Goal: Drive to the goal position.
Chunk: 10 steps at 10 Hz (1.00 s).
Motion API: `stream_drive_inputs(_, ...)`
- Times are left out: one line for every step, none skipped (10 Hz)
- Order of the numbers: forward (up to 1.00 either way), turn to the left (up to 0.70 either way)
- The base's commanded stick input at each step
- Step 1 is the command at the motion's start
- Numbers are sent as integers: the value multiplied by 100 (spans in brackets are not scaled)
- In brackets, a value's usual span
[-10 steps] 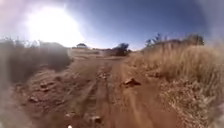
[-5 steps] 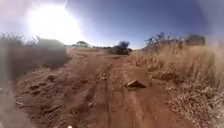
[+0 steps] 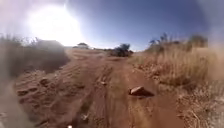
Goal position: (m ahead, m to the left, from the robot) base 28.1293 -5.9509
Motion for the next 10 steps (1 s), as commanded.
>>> stream_drive_inputs(50, 0)
stream_drive_inputs(50, 0)
stream_drive_inputs(50, 0)
stream_drive_inputs(50, 0)
stream_drive_inputs(50, 0)
stream_drive_inputs(50, 0)
stream_drive_inputs(50, 0)
stream_drive_inputs(50, 0)
stream_drive_inputs(50, 1)
stream_drive_inputs(50, 20)
